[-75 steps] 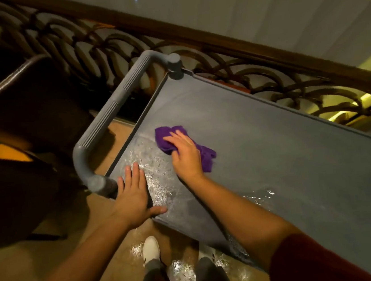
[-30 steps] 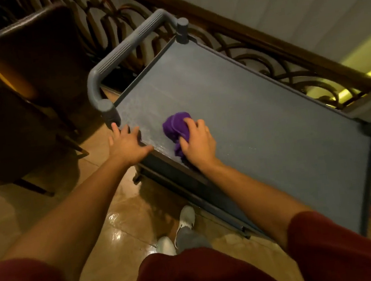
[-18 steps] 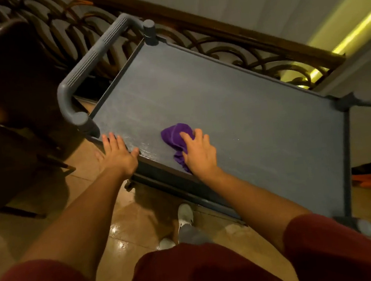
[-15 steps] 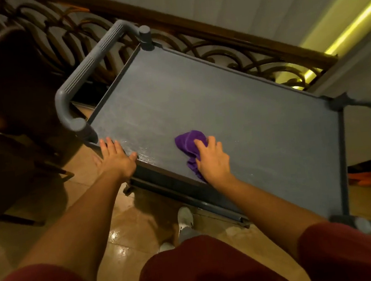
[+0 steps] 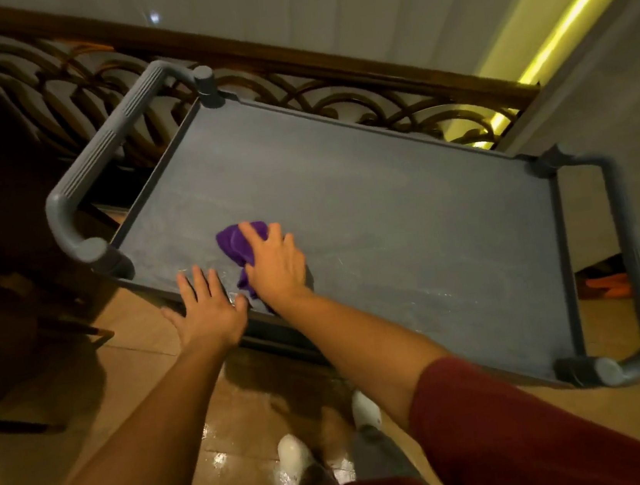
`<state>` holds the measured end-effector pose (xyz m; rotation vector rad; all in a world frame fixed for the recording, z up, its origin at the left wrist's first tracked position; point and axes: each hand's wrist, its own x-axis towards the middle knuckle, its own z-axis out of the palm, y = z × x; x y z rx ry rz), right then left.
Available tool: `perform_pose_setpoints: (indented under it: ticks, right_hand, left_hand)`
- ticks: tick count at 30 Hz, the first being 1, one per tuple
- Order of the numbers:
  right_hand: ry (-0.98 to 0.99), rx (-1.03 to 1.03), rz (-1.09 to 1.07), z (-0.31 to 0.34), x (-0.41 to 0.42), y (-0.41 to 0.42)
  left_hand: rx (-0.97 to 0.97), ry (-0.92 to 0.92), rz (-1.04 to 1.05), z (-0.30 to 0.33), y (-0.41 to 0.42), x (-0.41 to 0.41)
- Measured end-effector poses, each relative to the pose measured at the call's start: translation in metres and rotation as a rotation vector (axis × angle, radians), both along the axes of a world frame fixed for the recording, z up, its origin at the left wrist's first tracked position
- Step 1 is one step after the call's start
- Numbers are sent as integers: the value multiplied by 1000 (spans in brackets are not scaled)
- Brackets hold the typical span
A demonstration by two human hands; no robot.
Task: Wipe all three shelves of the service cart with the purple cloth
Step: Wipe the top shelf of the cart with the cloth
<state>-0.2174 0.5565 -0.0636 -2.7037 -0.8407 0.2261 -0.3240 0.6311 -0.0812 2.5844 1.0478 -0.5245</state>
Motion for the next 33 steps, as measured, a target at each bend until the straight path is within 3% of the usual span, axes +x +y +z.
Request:
perform_pose_setpoints:
  ticks: [3, 10, 12, 16, 19, 22, 24, 29, 33]
  right_hand:
    - [-57, -72, 125, -17, 12, -34]
    - [-64, -158, -135, -17, 60, -189]
    - [8, -79, -165, -10, 62, -188]
    - [86, 263, -97, 18, 101, -158]
    - [85, 298, -153, 28, 161, -148]
    - [160, 192, -116, 16, 195, -148]
    - [137, 143, -43, 2, 181, -145]
    - [187, 279, 168, -17, 105, -172]
    - [300, 168, 330, -18, 74, -231]
  left_hand:
    - [21, 76, 6, -6, 6, 6]
    - [69, 206, -1, 4, -3, 17]
    - [103, 255, 3, 13, -14, 23]
    - [96, 116, 24, 18, -56, 44]
    - [43, 155, 4, 8, -77, 46]
    - [87, 186, -49, -2, -75, 38]
    - [110, 195, -48, -4, -74, 39]
    - [122, 161, -17, -6, -77, 40]
    - [138, 160, -12, -1, -82, 40]
